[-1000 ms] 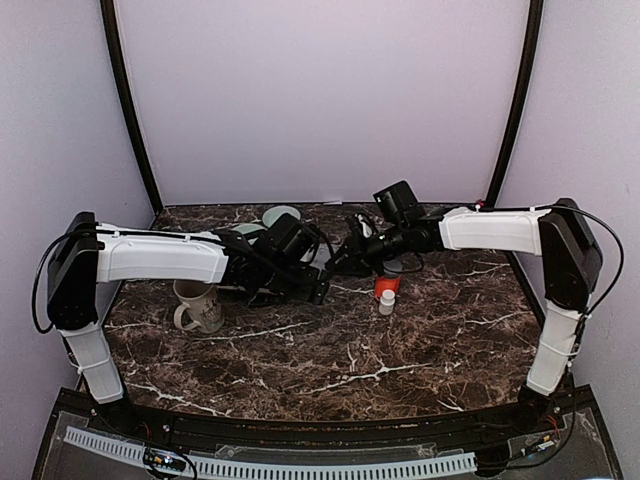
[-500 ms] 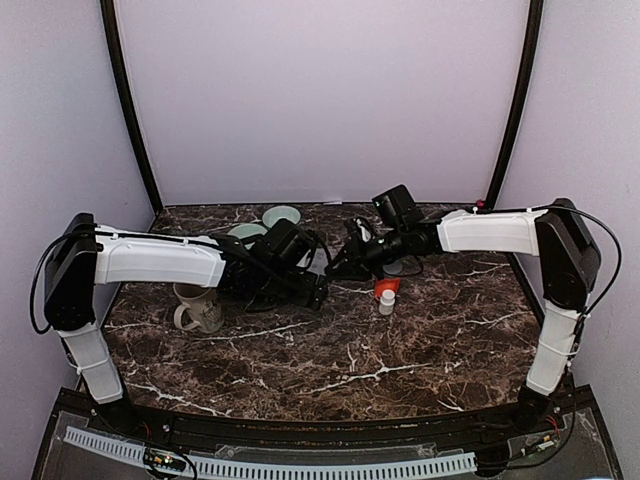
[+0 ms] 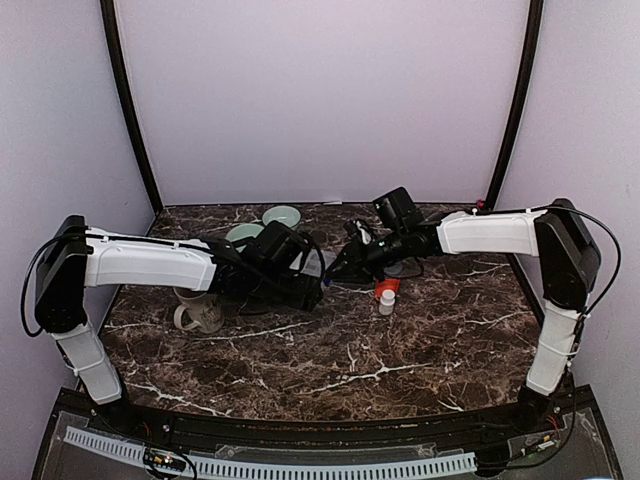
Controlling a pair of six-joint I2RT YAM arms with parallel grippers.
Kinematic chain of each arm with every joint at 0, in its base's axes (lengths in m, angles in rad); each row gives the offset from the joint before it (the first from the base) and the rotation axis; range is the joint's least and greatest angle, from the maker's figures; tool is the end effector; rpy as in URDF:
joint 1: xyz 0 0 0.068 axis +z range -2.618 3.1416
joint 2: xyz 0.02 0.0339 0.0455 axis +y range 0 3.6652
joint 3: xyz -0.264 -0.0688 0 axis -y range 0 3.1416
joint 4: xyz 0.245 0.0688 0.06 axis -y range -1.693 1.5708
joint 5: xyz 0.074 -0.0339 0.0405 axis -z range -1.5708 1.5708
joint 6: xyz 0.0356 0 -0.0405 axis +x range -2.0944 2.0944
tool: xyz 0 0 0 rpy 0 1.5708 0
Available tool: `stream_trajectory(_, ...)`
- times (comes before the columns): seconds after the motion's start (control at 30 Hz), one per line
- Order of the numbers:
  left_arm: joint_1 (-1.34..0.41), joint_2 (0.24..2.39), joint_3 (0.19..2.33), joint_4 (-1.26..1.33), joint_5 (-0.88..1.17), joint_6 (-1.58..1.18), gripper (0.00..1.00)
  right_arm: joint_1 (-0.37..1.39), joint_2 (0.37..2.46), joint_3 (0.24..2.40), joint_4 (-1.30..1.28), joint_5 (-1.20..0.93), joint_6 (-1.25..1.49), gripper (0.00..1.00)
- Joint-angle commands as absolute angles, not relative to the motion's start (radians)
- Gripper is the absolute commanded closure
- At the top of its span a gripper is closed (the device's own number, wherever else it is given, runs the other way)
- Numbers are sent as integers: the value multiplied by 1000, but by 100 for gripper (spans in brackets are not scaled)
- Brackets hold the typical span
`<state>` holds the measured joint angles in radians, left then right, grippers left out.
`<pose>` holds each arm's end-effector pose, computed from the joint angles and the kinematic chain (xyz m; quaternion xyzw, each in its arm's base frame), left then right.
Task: Sort the pills into containers
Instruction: Open the pill container at the center of the board.
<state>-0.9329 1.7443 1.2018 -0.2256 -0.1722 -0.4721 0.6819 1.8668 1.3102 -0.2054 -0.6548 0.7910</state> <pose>0.2341 -0.3055 0.2227 0.1767 0.9006 -0.1911 0.3482 0.3052 0.2757 0.2169 -0.0789 0.8761 0.4693 0.0774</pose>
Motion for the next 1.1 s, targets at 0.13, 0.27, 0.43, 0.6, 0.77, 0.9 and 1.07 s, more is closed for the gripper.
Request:
stream_trajectory(0.13, -919, 1676, 1164, -205, -158, -491, 36, 689, 1852, 1292, -184, -661, 778, 74)
stream_trajectory(0.27, -917, 1674, 1161, -202, -152, -494, 37, 689, 1852, 1292, -183, -665, 779, 73)
stream_trajectory(0.43, -916, 1670, 1156, -200, -139, -498, 37, 689, 1847, 1276, -184, -657, 772, 72)
stream_trajectory(0.6, -916, 1655, 1145, -194, -126, -495, 37, 688, 1846, 1270, -182, -637, 771, 72)
stream_trajectory(0.77, -914, 1639, 1127, -195, -122, -495, 37, 681, 1842, 1270, -169, -621, 780, 71)
stream_trajectory(0.9, -914, 1634, 1121, -195, -116, -497, 37, 680, 1851, 1288, -166, -621, 783, 72)
stream_trajectory(1.07, -914, 1633, 1117, -191, -110, -497, 37, 680, 1867, 1314, -166, -628, 785, 71)
